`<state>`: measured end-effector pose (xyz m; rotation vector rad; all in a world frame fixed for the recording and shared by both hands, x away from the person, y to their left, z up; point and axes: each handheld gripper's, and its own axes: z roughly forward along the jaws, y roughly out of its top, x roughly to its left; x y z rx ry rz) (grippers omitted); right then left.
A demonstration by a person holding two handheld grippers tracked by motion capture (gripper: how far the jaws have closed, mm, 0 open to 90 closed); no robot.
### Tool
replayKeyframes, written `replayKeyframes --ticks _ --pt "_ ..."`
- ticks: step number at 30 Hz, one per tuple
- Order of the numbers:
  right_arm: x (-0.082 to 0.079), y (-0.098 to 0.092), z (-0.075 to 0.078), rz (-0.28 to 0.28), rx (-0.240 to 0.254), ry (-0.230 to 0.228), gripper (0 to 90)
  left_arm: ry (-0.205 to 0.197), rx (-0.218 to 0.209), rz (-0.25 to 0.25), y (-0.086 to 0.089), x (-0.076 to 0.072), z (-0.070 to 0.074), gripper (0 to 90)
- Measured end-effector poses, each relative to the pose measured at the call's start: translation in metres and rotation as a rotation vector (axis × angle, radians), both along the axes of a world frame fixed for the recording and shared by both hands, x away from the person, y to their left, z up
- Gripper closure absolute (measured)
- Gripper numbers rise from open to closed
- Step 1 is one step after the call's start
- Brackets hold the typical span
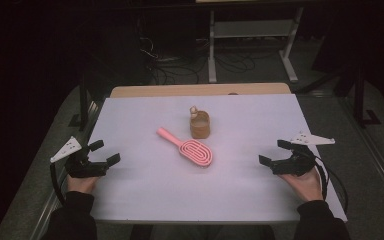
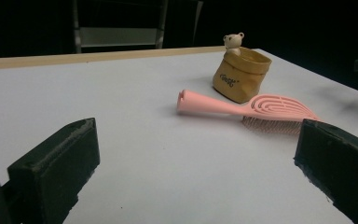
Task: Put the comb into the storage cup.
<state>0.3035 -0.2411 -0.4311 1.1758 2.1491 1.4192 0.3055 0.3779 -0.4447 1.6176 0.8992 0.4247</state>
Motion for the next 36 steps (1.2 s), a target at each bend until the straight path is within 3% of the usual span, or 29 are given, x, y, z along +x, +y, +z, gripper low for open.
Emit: replayKeyframes --ticks 17,24,28,36 --pt "-0.006 -0.005 0.003 0.005 0.025 -0.001 0.0 -0.007 0.01 -0.01 -0.001 -0.001 0.001 0.0" --pt "-0.005 -0.008 0.004 0.008 0.029 0.002 0.0 0.017 0.003 -0.025 -0.006 0.005 0.0 0.0" --pt "-0.007 -0.009 0.005 0.009 0.035 0.001 0.0 0.014 0.052 -0.036 -0.011 0.007 0.004 0.0" --pt "-0.008 -0.009 0.005 0.011 0.036 0.007 0.0 0.012 0.106 -0.081 -0.016 0.01 0.012 0.0"
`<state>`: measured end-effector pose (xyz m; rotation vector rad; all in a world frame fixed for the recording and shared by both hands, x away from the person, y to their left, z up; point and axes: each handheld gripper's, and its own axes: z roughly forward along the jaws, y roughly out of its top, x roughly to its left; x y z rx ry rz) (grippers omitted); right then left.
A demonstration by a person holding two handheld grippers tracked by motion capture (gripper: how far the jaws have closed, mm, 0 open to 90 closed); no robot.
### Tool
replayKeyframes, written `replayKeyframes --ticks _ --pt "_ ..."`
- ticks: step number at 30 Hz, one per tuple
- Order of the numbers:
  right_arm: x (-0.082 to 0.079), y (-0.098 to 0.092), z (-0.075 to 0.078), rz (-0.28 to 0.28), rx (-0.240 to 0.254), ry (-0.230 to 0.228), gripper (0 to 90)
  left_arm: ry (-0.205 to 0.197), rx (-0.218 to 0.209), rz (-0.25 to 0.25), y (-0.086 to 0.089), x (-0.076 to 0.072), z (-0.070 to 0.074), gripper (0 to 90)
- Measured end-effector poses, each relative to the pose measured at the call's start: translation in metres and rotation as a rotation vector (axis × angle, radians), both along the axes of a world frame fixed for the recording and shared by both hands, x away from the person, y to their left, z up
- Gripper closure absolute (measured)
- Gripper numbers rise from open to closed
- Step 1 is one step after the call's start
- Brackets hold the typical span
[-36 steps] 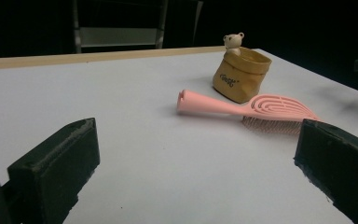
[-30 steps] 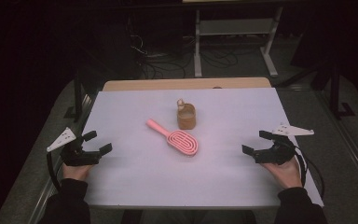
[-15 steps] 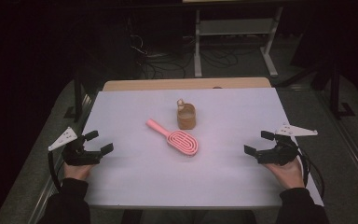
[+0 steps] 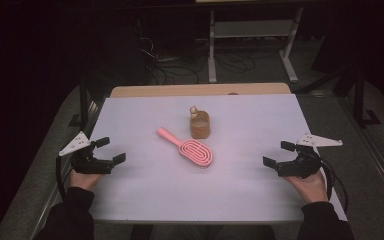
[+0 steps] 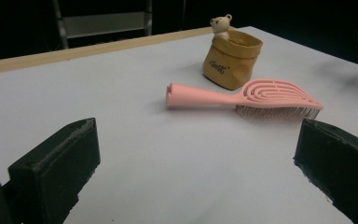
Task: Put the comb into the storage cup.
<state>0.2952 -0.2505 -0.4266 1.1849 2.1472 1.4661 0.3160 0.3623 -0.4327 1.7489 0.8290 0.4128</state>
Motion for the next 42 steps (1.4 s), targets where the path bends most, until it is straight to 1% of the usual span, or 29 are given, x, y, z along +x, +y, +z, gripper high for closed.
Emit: replayKeyframes --ticks 1,4,5,6,7,8,10,11,12,15,17,18,19,20,23,25,27,34,36,40,42 --pt "0.0 0.0 0.0 0.0 0.0 0.0 0.0 0.0 0.0 0.0 0.0 0.0 0.0 0.0" --pt "0.0 0.0 -0.001 0.002 -0.003 0.007 0.0 -0.003 0.03 -0.02 -0.003 0.003 0.006 0.0" --pt "0.0 0.0 -0.001 0.002 -0.003 0.007 0.0 -0.003 0.03 -0.02 -0.003 0.003 0.006 0.0" --pt "0.0 0.0 0.0 0.003 -0.003 0.009 0.0 -0.007 0.05 -0.03 -0.005 0.005 0.009 0.0" --pt "0.0 0.0 0.0 0.003 -0.003 0.009 0.0 -0.007 0.05 -0.03 -0.005 0.005 0.009 0.0" --pt "0.0 0.0 0.0 0.003 -0.003 0.008 0.0 -0.013 0.075 -0.043 -0.007 0.007 0.012 0.0" --pt "0.0 0.0 0.0 0.003 -0.003 0.008 0.0 -0.02 0.097 -0.048 -0.008 0.009 0.016 0.0" --pt "0.0 0.0 0.0 0.003 -0.003 0.008 0.0 -0.02 0.097 -0.048 -0.008 0.009 0.016 0.0" --pt "0.0 0.0 -0.001 0.003 -0.003 0.01 0.0 -0.02 0.112 -0.055 -0.009 0.011 0.02 0.0" --pt "0.0 0.0 -0.001 0.004 -0.003 0.01 0.0 -0.019 0.119 -0.058 -0.009 0.013 0.023 0.0" --pt "0.0 0.0 -0.001 0.004 -0.003 0.012 0.0 -0.017 0.134 -0.065 -0.01 0.016 0.025 0.0" --pt "0.0 0.0 -0.001 0.006 -0.004 0.013 0.0 -0.014 0.151 -0.073 -0.012 0.018 0.027 0.0" --pt "0.0 0.0 -0.001 0.006 -0.004 0.013 0.0 -0.014 0.151 -0.073 -0.012 0.018 0.027 0.0" --pt "0.0 0.001 -0.001 0.007 -0.004 0.013 0.0 -0.02 0.182 -0.082 -0.013 0.02 0.03 0.0" --pt "0.0 0.001 -0.001 0.007 -0.006 0.013 0.0 -0.023 0.188 -0.088 -0.015 0.021 0.034 0.0" --pt "0.0 0.001 -0.001 0.008 -0.006 0.014 0.0 -0.026 0.212 -0.098 -0.017 0.024 0.037 0.0" --pt "0.0 0.001 -0.001 0.01 -0.007 0.014 0.0 -0.023 0.216 -0.102 -0.018 0.025 0.039 0.0" --pt "-0.001 0.001 -0.001 0.009 -0.005 0.015 0.0 -0.019 0.252 -0.121 -0.024 0.034 0.045 0.0" --pt "-0.001 0.001 -0.002 0.01 -0.006 0.018 0.0 -0.019 0.251 -0.122 -0.025 0.036 0.045 0.0" --pt "-0.001 0.001 -0.002 0.01 -0.006 0.016 0.0 -0.004 0.259 -0.131 -0.027 0.041 0.045 0.0" --pt "-0.001 0.001 -0.002 0.01 -0.006 0.018 0.0 0.0 0.255 -0.134 -0.028 0.042 0.046 0.0"
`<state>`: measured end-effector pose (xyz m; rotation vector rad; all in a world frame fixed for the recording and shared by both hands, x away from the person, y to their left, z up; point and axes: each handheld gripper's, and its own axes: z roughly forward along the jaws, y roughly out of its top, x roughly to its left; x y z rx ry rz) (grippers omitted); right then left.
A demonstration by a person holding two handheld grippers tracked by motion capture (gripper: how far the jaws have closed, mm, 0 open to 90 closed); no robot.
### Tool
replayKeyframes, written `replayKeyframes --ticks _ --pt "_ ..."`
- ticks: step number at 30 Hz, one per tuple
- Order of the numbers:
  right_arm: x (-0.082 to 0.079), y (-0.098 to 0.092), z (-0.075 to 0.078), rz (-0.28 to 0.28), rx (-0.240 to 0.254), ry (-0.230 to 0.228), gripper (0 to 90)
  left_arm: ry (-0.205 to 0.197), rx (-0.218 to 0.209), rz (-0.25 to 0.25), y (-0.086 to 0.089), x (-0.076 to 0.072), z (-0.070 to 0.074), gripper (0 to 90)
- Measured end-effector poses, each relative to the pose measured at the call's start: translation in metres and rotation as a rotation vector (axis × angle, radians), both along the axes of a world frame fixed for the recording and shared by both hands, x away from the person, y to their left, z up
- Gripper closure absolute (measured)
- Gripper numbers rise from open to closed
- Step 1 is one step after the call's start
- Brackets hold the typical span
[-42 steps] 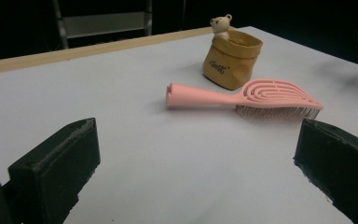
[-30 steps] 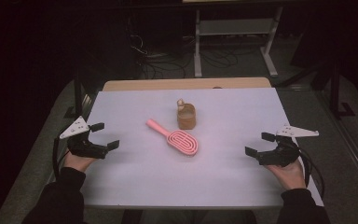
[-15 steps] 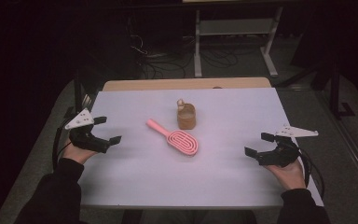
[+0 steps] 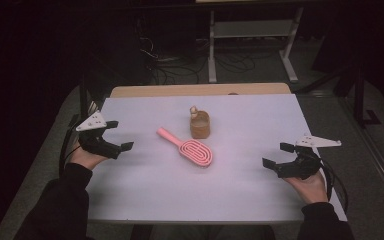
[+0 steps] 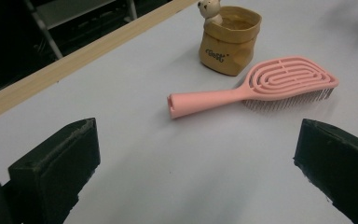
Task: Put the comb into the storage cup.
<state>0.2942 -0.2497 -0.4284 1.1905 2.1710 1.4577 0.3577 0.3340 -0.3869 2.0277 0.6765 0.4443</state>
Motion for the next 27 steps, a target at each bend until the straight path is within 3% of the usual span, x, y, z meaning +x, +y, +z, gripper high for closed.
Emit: replayKeyframes --ticks 15,27 --pt "0.001 0.0 0.0 0.004 -0.003 -0.001 0.0 0.009 0.06 -0.039 -0.019 0.021 0.013 0.0" --pt "0.002 -0.001 0.0 0.005 -0.003 0.005 0.0 0.019 0.084 -0.051 -0.033 0.041 0.018 0.0"
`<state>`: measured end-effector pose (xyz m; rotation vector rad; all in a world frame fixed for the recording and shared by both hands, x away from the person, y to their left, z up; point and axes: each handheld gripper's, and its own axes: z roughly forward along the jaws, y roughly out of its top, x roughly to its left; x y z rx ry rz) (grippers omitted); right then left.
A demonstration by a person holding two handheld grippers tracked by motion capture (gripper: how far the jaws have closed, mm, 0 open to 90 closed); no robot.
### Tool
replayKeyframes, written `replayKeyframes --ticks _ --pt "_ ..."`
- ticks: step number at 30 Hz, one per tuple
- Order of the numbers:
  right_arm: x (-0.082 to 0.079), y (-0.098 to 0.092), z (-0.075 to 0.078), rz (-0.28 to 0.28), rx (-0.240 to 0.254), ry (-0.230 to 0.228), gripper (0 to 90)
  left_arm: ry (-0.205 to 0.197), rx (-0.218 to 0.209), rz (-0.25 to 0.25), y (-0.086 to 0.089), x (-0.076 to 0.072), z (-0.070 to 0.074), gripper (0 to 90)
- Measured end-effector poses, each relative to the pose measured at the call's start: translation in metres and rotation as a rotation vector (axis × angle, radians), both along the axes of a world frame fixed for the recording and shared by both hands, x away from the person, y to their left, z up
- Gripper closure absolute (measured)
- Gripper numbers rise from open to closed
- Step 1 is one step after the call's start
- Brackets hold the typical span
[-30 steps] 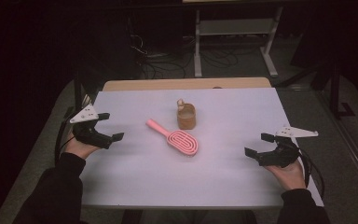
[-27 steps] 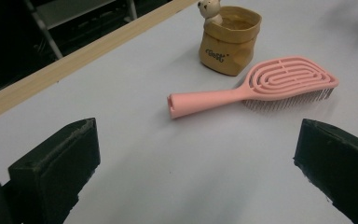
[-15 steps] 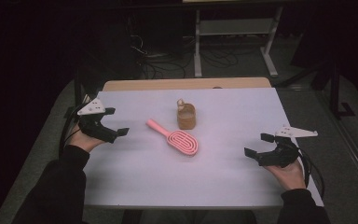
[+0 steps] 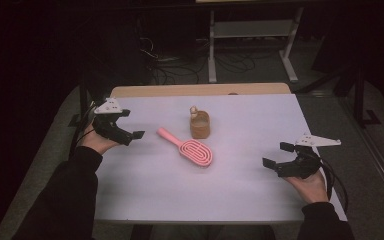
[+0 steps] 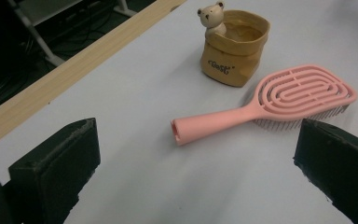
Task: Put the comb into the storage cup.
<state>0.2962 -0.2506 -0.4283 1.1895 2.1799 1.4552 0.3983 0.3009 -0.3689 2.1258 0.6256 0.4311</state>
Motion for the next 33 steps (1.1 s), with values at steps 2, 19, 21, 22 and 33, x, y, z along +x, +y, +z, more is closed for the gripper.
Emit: replayKeyframes --ticks 2,19,21,22,33 --pt "0.0 0.0 0.0 0.0 0.001 0.001 0.0 0.0 -0.002 0.0 -0.003 0.003 0.002 0.0" --pt "-0.001 -0.001 0.0 0.003 0.009 0.004 0.0 -0.002 0.054 0.005 -0.029 0.03 0.007 0.0" --pt "-0.001 -0.002 -0.001 0.005 0.012 0.006 0.0 0.003 0.07 0.013 -0.031 0.033 0.004 0.0" --pt "-0.001 -0.002 -0.001 0.005 0.012 0.006 0.0 0.003 0.07 0.013 -0.031 0.033 0.004 0.0" --pt "-0.001 -0.002 -0.002 0.008 0.009 0.012 0.0 0.049 0.094 0.034 -0.048 0.048 -0.011 0.0"
